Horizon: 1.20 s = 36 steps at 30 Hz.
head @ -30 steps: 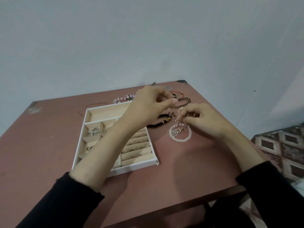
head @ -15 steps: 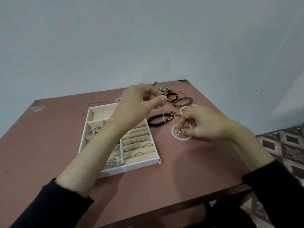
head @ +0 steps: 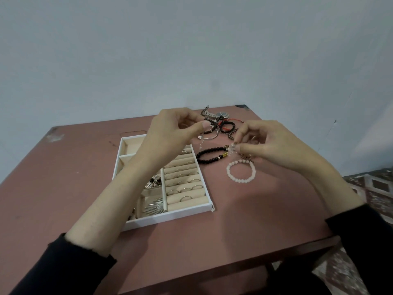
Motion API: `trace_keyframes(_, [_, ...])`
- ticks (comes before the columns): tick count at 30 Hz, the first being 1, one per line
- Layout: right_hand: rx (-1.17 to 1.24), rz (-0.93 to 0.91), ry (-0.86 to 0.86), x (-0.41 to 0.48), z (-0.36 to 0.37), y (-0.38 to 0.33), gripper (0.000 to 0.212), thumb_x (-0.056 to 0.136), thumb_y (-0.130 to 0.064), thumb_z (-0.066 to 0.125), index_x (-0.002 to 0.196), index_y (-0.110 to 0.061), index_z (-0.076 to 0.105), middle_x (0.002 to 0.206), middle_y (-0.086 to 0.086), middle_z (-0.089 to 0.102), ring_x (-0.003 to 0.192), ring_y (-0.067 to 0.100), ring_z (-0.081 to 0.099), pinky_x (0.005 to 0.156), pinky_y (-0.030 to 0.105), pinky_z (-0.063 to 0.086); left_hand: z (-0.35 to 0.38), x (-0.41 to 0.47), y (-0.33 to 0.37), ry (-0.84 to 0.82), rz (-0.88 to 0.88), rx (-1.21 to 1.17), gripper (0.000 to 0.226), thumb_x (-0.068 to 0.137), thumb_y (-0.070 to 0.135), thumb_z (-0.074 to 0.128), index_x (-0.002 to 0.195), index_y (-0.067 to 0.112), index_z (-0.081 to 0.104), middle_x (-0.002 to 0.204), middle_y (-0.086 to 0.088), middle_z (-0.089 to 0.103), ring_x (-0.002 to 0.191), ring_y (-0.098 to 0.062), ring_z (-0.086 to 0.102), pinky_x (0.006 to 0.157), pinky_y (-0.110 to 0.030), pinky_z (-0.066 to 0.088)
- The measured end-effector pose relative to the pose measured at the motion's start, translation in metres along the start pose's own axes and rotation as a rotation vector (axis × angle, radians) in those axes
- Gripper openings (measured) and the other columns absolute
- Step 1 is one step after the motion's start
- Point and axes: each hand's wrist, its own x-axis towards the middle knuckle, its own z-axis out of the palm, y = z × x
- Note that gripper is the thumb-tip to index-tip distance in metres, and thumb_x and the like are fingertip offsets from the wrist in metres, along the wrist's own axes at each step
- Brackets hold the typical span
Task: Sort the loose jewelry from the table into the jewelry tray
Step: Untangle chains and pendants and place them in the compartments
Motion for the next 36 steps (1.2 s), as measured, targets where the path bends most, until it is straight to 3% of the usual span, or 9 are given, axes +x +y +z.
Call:
trace_keyframes(6, [0.083,-0.077,0.059,0.012,0.015,-0.024,0.007,0.077,-0.021,0.073,0.080,-0.019,0.066,0.068,-0.007,0.064,0.067,0.008,0.059,0.071,0.027,0.046,-0.027,-0.009,-0.007,0.055,-0.027,-0.041,0.012,0.085,0.026,0.065,0.088,0.015,0.067,0.083,-0.002,0.073,0.074,-0.007,0.066,0.066,-0.024,0.054])
trace_keyframes(9, [0.143,-0.088,0.048,0.018,0.031,-0.036,0.007,0.080,-0.015,0.071,0.083,-0.013,0.065,0.070,-0.004,0.065,0.068,0.006,0.058,0.072,0.026,0.045,-0.044,-0.017,-0.014,0.091,-0.036,-0.071,0.009,0.085,0.024,0.063,0.086,0.016,0.066,0.082,0.001,0.074,0.076,-0.009,0.067,0.066,-0.023,0.054])
trace_keyframes(12, [0.160,-0.101,0.034,0.023,0.049,-0.048,0.005,0.081,-0.013,0.069,0.083,-0.013,0.064,0.078,0.010,0.067,0.071,0.018,0.058,0.073,0.029,0.046,-0.060,-0.026,-0.026,0.145,-0.044,-0.089,0.008,0.085,0.023,0.063,0.087,0.016,0.066,0.081,0.000,0.074,0.075,-0.008,0.067,0.065,-0.021,0.053])
trace_keyframes(15, [0.165,-0.098,0.036,0.030,0.068,-0.052,0.008,0.081,-0.015,0.069,0.080,-0.020,0.064,0.076,0.007,0.070,0.072,0.026,0.062,0.073,0.038,0.050,-0.073,-0.034,-0.040,0.208,-0.048,-0.073,0.007,0.086,0.023,0.062,0.088,0.017,0.065,0.081,0.001,0.073,0.072,-0.006,0.067,0.063,-0.018,0.053])
trace_keyframes(18, [0.165,-0.084,0.032,0.035,0.085,-0.055,0.006,0.082,-0.016,0.069,0.082,-0.018,0.064,0.068,-0.003,0.068,0.064,0.009,0.060,0.063,0.027,0.048,-0.079,-0.042,-0.055,0.286,-0.063,-0.098,0.002,0.086,0.019,0.063,0.085,0.019,0.063,0.082,-0.003,0.072,0.071,-0.009,0.065,0.055,-0.014,0.049])
trace_keyframes(23, [0.135,-0.095,0.040,0.045,0.107,-0.059,0.005,0.081,-0.014,0.069,0.082,-0.016,0.064,0.071,0.001,0.069,0.066,0.014,0.061,0.065,0.029,0.050,-0.077,-0.047,-0.071,0.419,-0.107,-0.221,0.003,0.087,0.013,0.062,0.085,0.012,0.064,0.085,-0.016,0.068,0.072,-0.016,0.060,0.055,-0.015,0.049])
trace_keyframes(26, [0.113,-0.090,0.049,0.052,0.116,-0.059,0.005,0.081,-0.015,0.069,0.083,-0.016,0.065,0.070,-0.003,0.067,0.065,0.009,0.058,0.064,0.020,0.047,-0.081,-0.044,-0.077,0.428,-0.101,-0.204,0.004,0.086,0.017,0.063,0.087,0.014,0.065,0.084,-0.013,0.070,0.073,-0.017,0.062,0.063,-0.024,0.052])
trace_keyframes(31, [0.092,-0.092,0.040,0.061,0.125,-0.059,0.005,0.081,-0.015,0.069,0.083,-0.016,0.065,0.069,-0.004,0.067,0.062,0.005,0.056,0.063,0.016,0.045,-0.083,-0.040,-0.081,0.420,-0.099,-0.242,0.004,0.085,0.017,0.064,0.083,0.020,0.064,0.079,-0.007,0.070,0.071,-0.014,0.063,0.064,-0.027,0.053])
trace_keyframes(36, [0.125,-0.095,-0.057,0.060,0.131,-0.062,0.005,0.080,-0.015,0.071,0.081,-0.018,0.066,0.074,0.000,0.069,0.068,0.007,0.060,0.070,0.023,0.048,-0.084,-0.039,-0.081,0.405,-0.086,-0.259,0.007,0.085,0.016,0.065,0.081,0.023,0.063,0.075,-0.004,0.068,0.068,-0.013,0.063,0.057,-0.022,0.052])
